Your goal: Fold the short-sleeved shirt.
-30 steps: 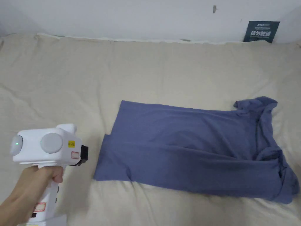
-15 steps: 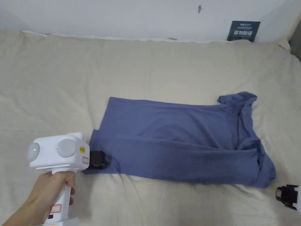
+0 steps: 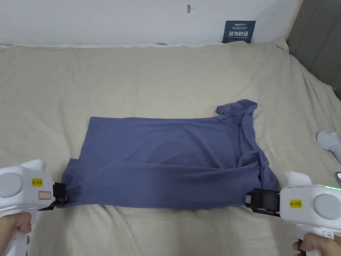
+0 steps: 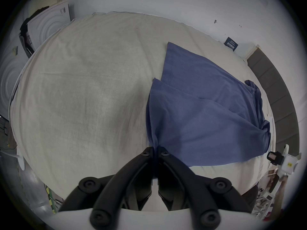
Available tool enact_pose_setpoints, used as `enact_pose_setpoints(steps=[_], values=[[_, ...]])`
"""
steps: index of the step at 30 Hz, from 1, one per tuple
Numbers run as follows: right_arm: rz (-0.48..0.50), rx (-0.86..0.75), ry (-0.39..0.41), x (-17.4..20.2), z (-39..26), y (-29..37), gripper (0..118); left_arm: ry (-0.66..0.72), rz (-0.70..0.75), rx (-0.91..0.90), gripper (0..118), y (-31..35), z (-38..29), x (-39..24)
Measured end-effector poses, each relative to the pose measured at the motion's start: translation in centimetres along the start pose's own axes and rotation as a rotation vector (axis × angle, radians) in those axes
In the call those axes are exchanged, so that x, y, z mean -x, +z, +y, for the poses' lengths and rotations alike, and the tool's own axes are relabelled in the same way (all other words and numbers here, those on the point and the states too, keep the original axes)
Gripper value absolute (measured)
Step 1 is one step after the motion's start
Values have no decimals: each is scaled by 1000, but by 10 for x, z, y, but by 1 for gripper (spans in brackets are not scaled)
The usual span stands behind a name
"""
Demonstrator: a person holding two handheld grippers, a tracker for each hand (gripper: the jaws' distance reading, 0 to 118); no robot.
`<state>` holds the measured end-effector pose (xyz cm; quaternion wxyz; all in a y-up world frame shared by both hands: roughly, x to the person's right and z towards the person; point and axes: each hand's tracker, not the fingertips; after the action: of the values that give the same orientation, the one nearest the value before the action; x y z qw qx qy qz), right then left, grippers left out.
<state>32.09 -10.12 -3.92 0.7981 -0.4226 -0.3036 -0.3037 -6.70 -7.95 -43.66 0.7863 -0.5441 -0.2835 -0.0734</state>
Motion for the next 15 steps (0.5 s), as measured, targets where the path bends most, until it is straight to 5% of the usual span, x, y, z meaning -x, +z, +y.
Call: enact_pose_setpoints(steps=[2,3,4,5,15], values=[[-11,-10,17,2,3,-7,113,3,0,-4,3,-2,2,0],[-18,-12,29,0,5,-8,88,6,1,-2,3,-3,1,1],[-28,-7,49,0,4,-9,37,9,2,-1,3,-3,2,1],[-31,-6,64,-3,4,-10,9,13,0,0,3,-4,3,2],[54,-2,197,-9,-11,33,8,-72,20,6,3,25,-15,6]])
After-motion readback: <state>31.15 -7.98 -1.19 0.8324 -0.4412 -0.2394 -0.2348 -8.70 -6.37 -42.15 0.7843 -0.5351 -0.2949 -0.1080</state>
